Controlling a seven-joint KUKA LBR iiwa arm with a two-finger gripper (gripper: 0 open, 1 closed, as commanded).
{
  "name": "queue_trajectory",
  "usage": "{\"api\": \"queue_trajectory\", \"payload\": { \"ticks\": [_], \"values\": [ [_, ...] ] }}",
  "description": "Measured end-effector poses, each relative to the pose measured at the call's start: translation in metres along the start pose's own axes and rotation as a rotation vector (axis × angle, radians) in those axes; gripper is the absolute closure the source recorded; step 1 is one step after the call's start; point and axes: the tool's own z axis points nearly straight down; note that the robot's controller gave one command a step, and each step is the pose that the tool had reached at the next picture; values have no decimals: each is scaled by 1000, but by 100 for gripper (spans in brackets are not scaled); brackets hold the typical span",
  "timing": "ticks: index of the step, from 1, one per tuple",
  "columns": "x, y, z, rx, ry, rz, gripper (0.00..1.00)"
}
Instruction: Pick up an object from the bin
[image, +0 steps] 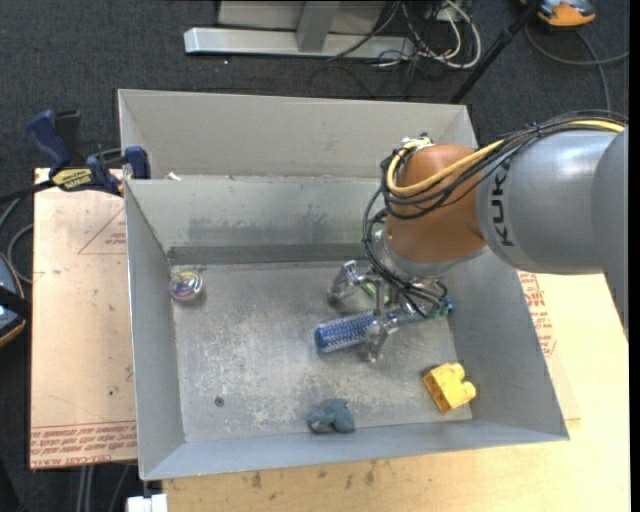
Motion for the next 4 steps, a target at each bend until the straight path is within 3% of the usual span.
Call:
{"api": "queue_trajectory", "payload": {
  "ticks": [1,2,3,4],
  "values": [
    [0,2,-2,0,5,-5,100],
    [-2,25,-116,1,2,-14,100],
    [89,8,-274,1,5,-385,100],
    [89,9,-272,-3,8,-386,0]
  ]
}}
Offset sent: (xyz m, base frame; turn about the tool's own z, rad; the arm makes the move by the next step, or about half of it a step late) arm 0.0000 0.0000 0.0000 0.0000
